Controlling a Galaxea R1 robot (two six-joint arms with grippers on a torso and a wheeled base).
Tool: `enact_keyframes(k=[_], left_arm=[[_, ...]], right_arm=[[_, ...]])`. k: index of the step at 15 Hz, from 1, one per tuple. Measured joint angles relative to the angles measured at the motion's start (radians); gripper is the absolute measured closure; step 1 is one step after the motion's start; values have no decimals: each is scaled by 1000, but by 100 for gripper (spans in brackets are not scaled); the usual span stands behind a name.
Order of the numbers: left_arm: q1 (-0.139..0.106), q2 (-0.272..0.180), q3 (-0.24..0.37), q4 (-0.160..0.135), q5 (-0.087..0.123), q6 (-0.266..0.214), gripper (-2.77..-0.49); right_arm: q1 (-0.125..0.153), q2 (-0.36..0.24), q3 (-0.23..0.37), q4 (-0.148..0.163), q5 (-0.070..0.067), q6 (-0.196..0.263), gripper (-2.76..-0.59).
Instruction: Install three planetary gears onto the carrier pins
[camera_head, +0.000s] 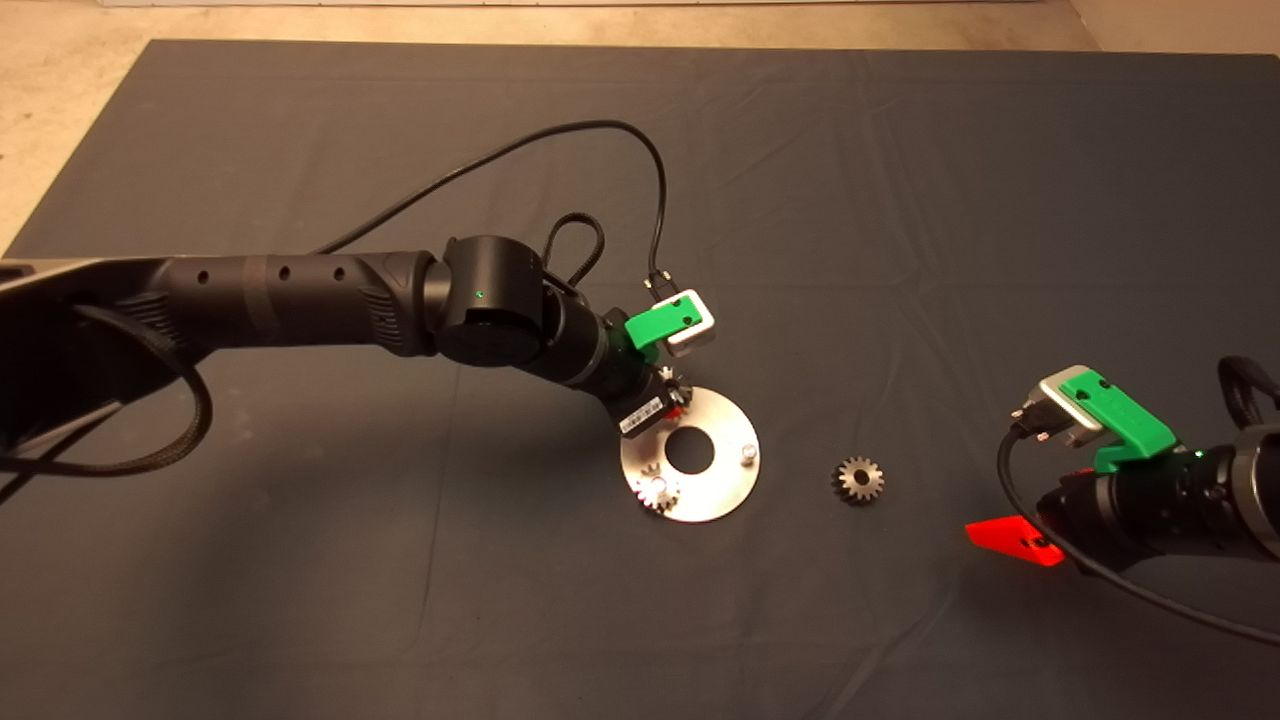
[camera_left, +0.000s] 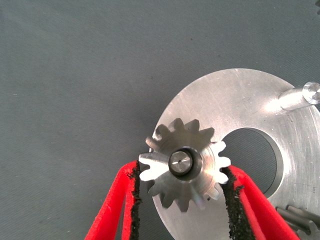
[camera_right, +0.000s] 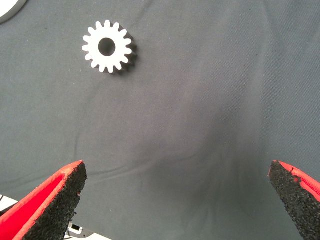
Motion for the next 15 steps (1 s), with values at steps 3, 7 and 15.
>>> enact_keyframes(k=[3, 7, 15], left_arm=[[7, 0, 0, -4, -4, 0, -105], [7, 0, 0, -7, -16, 0, -132], [-22, -72, 10, -78, 179, -36, -147]], right_arm=[[0, 0, 0, 0, 0, 0, -273], [0, 0, 0, 0, 0, 0, -273], [0, 9, 0, 0, 21, 5, -273]])
